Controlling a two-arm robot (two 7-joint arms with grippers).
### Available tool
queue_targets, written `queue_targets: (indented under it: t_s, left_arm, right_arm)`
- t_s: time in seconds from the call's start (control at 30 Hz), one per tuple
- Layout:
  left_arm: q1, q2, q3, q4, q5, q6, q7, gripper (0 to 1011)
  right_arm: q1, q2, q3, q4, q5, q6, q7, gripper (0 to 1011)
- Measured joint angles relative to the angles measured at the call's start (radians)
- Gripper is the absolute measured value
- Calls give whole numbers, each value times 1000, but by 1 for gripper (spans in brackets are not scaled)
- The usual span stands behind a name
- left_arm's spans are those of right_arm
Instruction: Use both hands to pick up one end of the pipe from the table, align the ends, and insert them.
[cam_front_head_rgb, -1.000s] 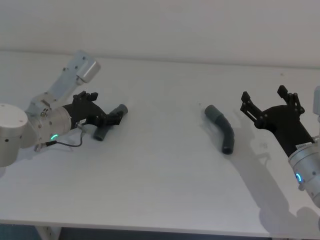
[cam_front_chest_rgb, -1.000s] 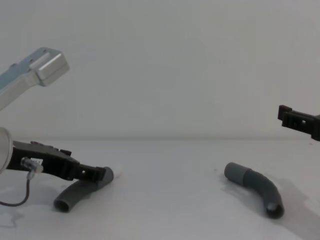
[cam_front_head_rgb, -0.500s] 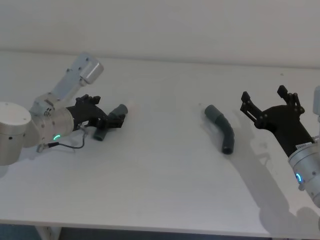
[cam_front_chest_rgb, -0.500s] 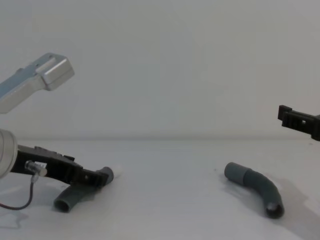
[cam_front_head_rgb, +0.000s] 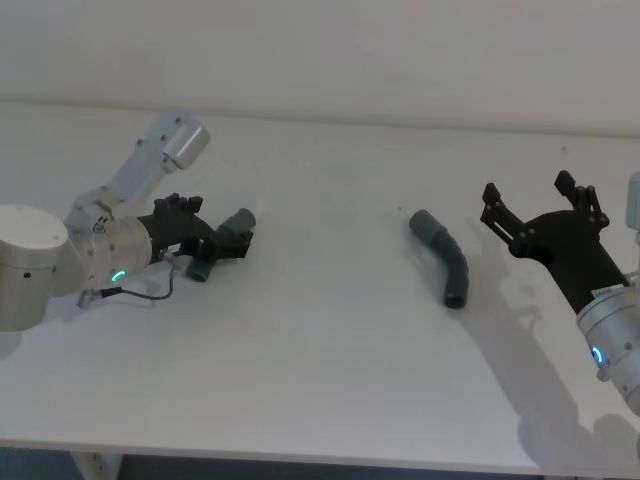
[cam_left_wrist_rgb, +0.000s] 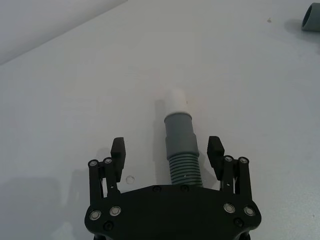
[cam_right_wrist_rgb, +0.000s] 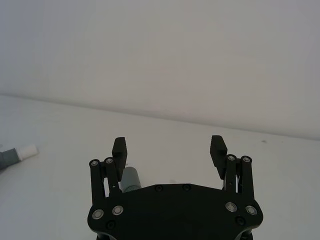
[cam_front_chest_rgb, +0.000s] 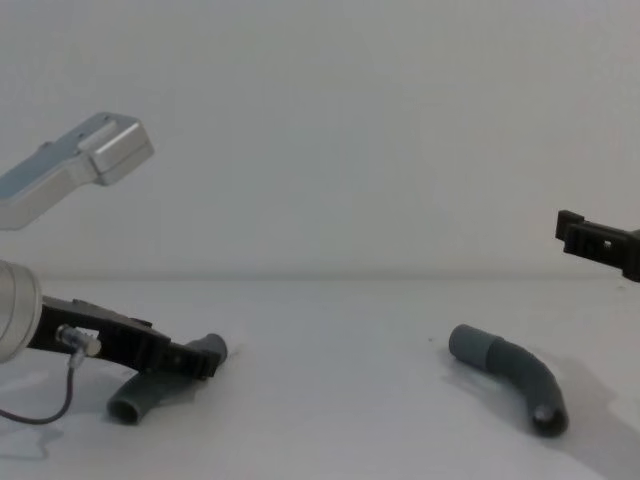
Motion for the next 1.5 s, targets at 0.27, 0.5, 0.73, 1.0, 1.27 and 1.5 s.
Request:
queue_targets:
  t_s: [0.27, 0.5, 0.73, 1.0, 1.27, 1.5]
  left_arm:
    - [1, -5, -3, -1, 1, 8, 2, 855]
    - [2, -8, -4, -2, 2, 12, 3, 639]
    - [2, -9, -4, -2, 2, 13, 4, 418]
    - [3, -10, -5, -2, 2, 14, 4, 341]
    - [3, -10, -5, -2, 2, 15, 4, 341]
    - [3, -11, -5, -2, 2, 16, 5, 341]
  right_arm:
    - [0, 0, 0, 0, 0, 0, 0, 1010]
    - [0, 0, 0, 0, 0, 0, 0, 1010]
    - [0, 0, 0, 0, 0, 0, 0, 1010]
    - [0, 0, 0, 0, 0, 0, 0, 1010]
    - [0, 0, 0, 0, 0, 0, 0, 1010]
    - [1, 0, 0, 0, 0, 2, 1, 1010]
